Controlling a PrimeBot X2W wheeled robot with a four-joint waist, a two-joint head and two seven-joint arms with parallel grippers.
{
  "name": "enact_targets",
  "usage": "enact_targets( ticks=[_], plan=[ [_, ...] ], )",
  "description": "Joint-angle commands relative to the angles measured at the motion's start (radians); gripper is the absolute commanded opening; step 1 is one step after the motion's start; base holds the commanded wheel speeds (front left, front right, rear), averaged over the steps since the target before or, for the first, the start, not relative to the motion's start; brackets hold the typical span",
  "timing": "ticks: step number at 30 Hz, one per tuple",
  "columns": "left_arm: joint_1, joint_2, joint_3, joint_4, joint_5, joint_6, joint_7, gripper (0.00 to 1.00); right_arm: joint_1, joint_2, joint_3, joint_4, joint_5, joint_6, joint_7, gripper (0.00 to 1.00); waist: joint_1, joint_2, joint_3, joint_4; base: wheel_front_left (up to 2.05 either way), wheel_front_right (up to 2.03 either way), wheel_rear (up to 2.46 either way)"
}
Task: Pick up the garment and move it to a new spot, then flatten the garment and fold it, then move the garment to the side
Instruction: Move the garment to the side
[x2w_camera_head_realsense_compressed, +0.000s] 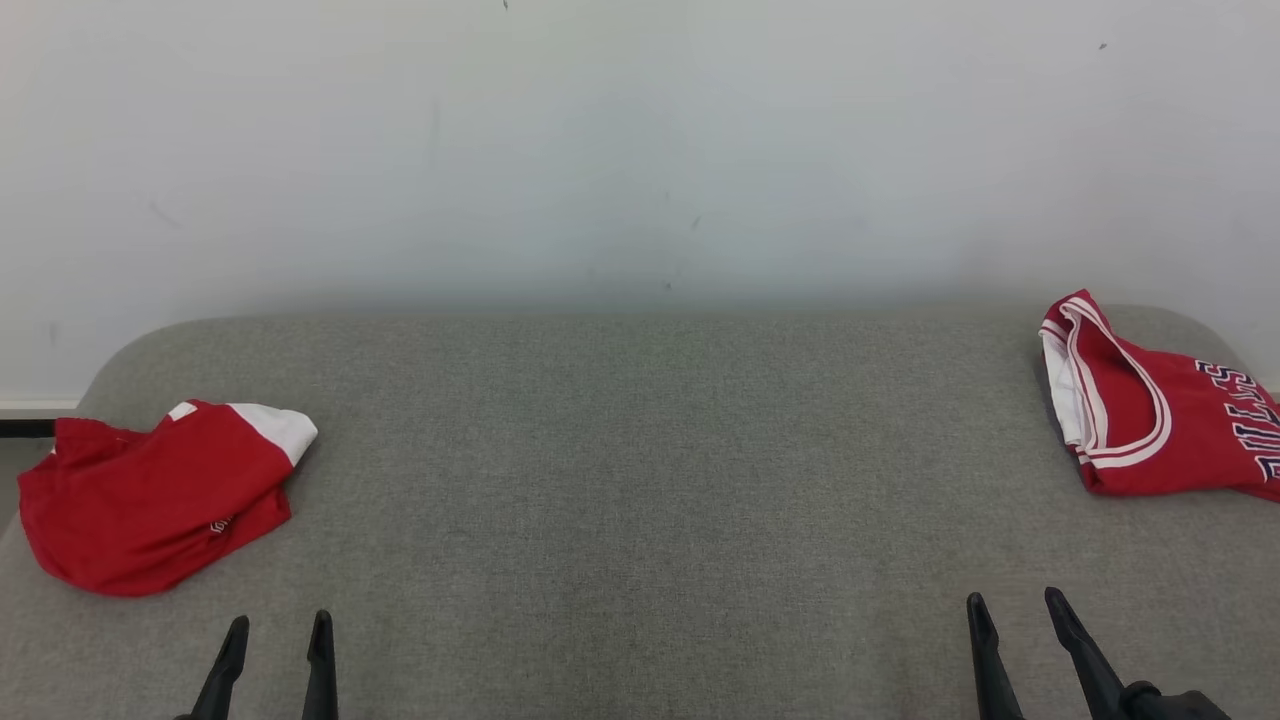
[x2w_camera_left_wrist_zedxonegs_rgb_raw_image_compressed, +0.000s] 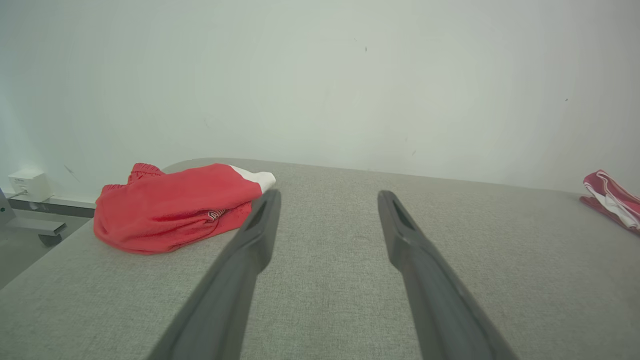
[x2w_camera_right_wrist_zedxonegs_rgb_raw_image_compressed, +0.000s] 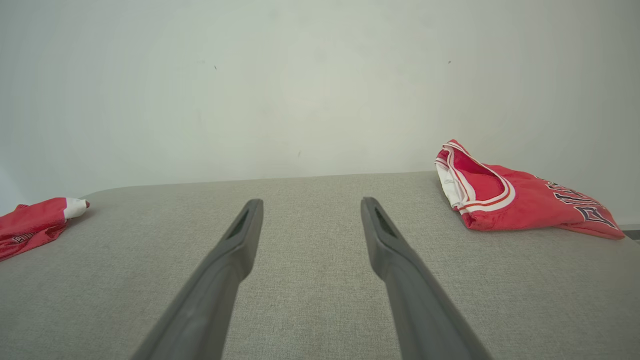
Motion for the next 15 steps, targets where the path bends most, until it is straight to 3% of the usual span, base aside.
enact_targets(
  ticks=[1, 15],
  plan=[
    [0.002, 0.004, -0.001, 0.001, -0.002, 0.003, 0.000, 1.00, 0.015, 0.004, -0.008, -0.004, -0.013, -0.003, -0.003, 1.00, 0.0000, 0.0001, -0.003, 0.003, 0.00, 0.00, 0.00],
    [0.013, 0.004, -0.005, -0.001, -0.007, 0.003, 0.000, 1.00, 0.027, 0.013, -0.055, -0.013, -0.020, -0.003, -0.015, 1.00, 0.0000, 0.0001, -0.009, -0.001, 0.00, 0.00, 0.00]
  ],
)
